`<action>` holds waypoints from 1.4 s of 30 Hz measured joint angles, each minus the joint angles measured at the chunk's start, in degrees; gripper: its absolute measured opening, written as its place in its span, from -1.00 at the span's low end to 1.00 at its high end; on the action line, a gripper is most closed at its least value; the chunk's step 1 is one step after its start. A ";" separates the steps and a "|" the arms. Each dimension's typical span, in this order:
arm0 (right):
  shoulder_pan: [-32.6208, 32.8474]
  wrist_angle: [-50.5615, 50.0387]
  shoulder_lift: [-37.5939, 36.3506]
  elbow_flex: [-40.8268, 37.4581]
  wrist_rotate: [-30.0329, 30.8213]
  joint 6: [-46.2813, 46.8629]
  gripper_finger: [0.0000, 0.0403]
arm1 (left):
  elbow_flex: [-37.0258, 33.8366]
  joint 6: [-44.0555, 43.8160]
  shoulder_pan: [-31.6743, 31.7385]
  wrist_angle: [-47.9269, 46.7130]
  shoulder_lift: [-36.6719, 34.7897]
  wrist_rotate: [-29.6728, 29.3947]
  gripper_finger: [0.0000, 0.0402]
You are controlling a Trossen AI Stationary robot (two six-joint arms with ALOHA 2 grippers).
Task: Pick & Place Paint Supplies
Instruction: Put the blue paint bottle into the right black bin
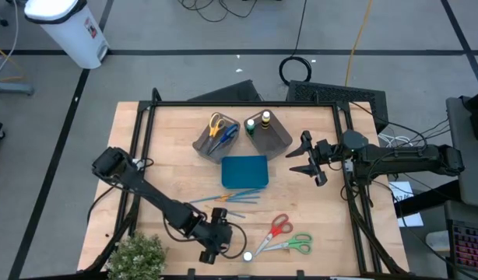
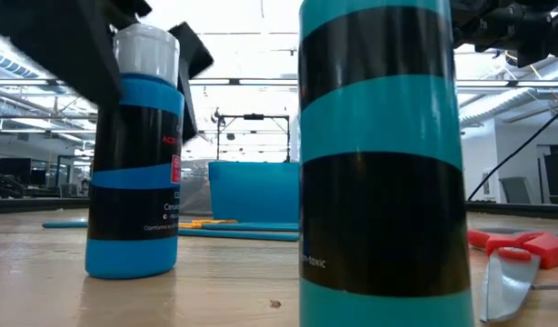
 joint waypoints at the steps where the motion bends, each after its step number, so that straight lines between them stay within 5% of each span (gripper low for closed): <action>1: 0.00 -0.01 0.00 0.00 0.00 0.00 -0.01 | 0.00 0.11 0.09 0.00 0.39 0.00 0.27; 17: 0.02 -0.04 0.00 0.00 0.00 0.42 -0.01 | -0.02 0.49 0.13 -0.30 3.13 -1.37 0.25; 27: 0.02 -0.04 0.00 0.00 0.00 0.44 -0.01 | 0.18 -3.54 2.40 -1.91 1.55 1.22 -0.36; 36: 0.01 -0.04 0.02 0.00 0.00 0.44 -0.01 | 0.44 -12.04 9.78 -2.73 -7.80 -0.28 -0.27; 42: 0.02 -1.04 0.72 0.02 0.02 0.44 -0.01 | 0.50 -3.19 17.33 2.33 -10.82 -3.36 -0.17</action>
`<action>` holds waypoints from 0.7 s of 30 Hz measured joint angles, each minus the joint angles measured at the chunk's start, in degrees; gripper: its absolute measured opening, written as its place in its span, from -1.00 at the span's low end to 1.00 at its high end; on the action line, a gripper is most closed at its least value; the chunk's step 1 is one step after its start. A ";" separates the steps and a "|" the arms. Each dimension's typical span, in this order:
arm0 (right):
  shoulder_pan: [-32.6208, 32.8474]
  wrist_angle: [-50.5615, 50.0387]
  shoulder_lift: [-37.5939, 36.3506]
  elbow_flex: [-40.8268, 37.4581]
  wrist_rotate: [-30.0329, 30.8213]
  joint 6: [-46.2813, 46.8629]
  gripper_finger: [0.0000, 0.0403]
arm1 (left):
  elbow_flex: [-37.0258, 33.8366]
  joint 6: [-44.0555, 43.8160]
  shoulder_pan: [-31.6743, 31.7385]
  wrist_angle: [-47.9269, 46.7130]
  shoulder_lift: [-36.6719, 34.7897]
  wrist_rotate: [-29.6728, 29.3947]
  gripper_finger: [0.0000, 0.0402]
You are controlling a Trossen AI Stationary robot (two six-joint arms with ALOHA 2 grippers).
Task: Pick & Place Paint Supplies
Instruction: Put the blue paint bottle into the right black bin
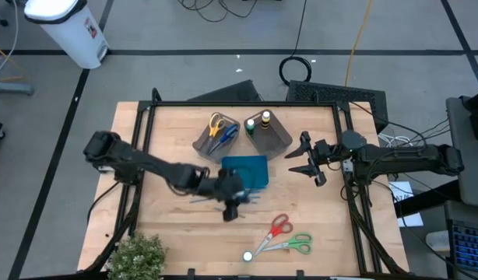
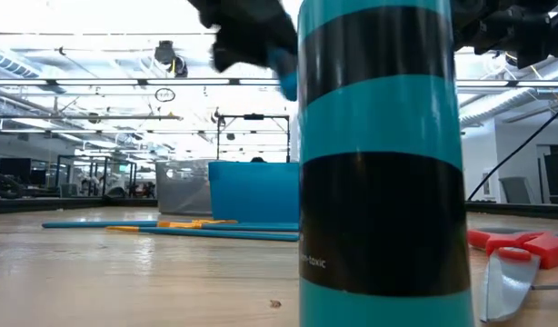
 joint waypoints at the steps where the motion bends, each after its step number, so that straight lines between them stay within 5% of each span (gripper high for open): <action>1: 0.00 -0.52 0.42 0.00 0.09 -0.04 -0.01 | 0.00 2.18 1.23 2.15 0.08 0.17 -0.19; 11: 6.19 2.92 17.66 -0.02 15.05 -6.97 0.20 | 0.00 8.10 10.15 10.14 0.16 3.37 -0.33; 21: 7.20 11.13 32.14 4.96 16.10 -3.02 0.58 | -0.02 10.78 10.62 9.09 0.14 2.93 -0.30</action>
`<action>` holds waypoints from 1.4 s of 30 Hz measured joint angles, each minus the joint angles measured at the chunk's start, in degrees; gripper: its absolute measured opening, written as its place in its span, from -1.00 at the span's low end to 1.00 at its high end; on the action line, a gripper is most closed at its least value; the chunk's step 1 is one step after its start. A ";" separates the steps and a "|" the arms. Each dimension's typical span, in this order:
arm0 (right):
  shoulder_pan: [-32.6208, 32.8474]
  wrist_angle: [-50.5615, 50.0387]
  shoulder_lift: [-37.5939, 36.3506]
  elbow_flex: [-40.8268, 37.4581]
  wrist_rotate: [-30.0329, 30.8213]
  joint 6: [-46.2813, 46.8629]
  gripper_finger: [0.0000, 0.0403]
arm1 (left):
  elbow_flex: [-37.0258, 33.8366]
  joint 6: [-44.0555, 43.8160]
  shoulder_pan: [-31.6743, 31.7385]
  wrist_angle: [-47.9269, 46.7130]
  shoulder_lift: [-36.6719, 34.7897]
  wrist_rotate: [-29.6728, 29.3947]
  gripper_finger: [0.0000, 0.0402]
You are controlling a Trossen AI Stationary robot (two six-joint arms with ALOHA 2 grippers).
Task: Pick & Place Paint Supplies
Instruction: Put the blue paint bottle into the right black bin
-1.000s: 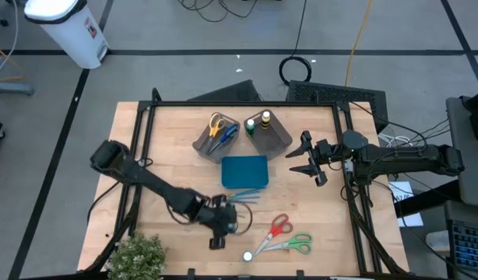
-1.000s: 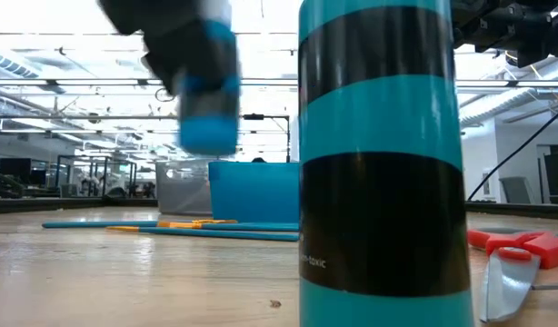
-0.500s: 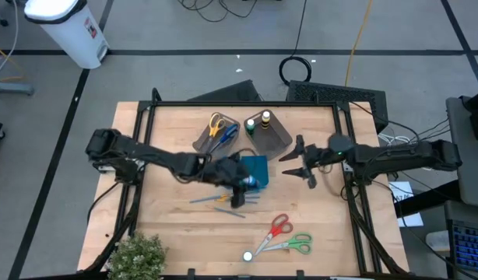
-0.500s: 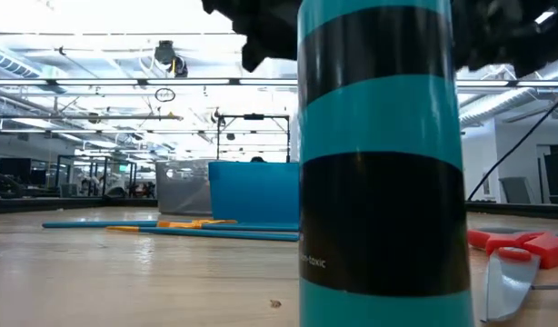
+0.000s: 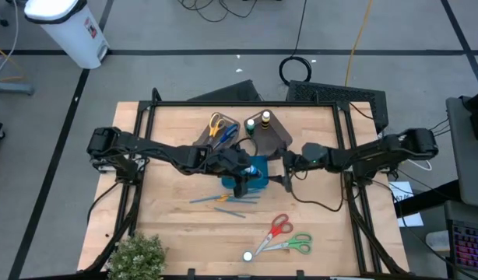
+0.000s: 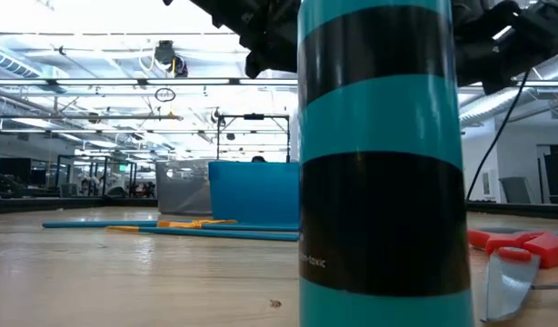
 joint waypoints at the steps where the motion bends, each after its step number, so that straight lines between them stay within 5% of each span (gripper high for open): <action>1: 0.47 0.46 1.02 0.61 0.14 0.40 0.58 | 0.00 0.41 -0.14 -0.30 0.00 0.04 -0.30; 15: 5.24 9.80 8.99 2.89 4.26 -2.18 0.25 | -0.02 0.57 -0.27 -0.79 0.48 -1.16 -0.28; 27: 4.87 9.21 8.60 2.89 6.64 -4.00 -0.54 | -0.13 2.03 -0.25 0.43 0.18 -1.54 -0.28; 42: 4.02 -7.13 -6.08 2.17 17.16 -4.00 -0.55 | -0.12 5.51 -1.72 2.86 -5.67 -8.49 -0.08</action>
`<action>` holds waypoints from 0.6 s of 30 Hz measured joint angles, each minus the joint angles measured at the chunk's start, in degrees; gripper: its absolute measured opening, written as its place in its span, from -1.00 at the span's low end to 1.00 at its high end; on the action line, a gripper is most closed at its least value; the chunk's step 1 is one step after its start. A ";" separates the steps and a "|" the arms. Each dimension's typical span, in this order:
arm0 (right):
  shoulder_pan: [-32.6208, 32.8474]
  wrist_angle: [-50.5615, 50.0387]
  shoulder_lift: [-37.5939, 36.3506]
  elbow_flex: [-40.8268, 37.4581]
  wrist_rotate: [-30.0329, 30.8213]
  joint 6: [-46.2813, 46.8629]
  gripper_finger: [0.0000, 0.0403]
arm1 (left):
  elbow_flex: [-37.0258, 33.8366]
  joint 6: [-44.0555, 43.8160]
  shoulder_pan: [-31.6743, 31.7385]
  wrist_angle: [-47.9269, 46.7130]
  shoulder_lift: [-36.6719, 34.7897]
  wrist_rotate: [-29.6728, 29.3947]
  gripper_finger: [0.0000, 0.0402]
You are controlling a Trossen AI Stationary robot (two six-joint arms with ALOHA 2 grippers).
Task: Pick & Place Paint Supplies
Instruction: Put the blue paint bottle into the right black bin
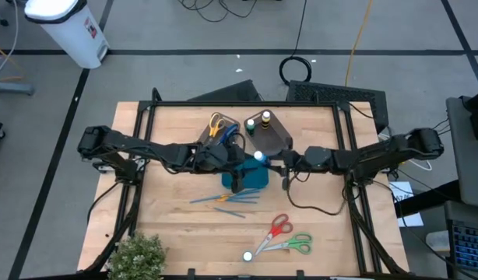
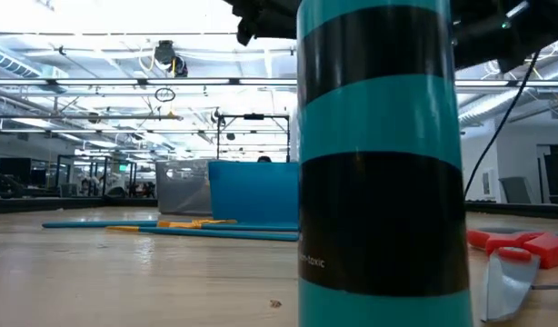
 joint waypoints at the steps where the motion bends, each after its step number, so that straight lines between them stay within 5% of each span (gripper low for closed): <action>1: 0.00 0.82 -1.10 -0.59 0.53 0.27 -0.55 | 0.00 -0.22 0.05 1.89 0.15 -0.07 -0.07; 11: 0.71 12.44 -8.19 -6.19 -0.49 -0.04 -0.55 | -9.80 5.37 -0.89 34.14 0.98 -0.26 -0.09; 18: 2.08 22.82 -7.42 -9.47 -0.63 -0.43 -0.55 | -16.12 -1.85 2.84 46.65 1.87 5.34 -0.09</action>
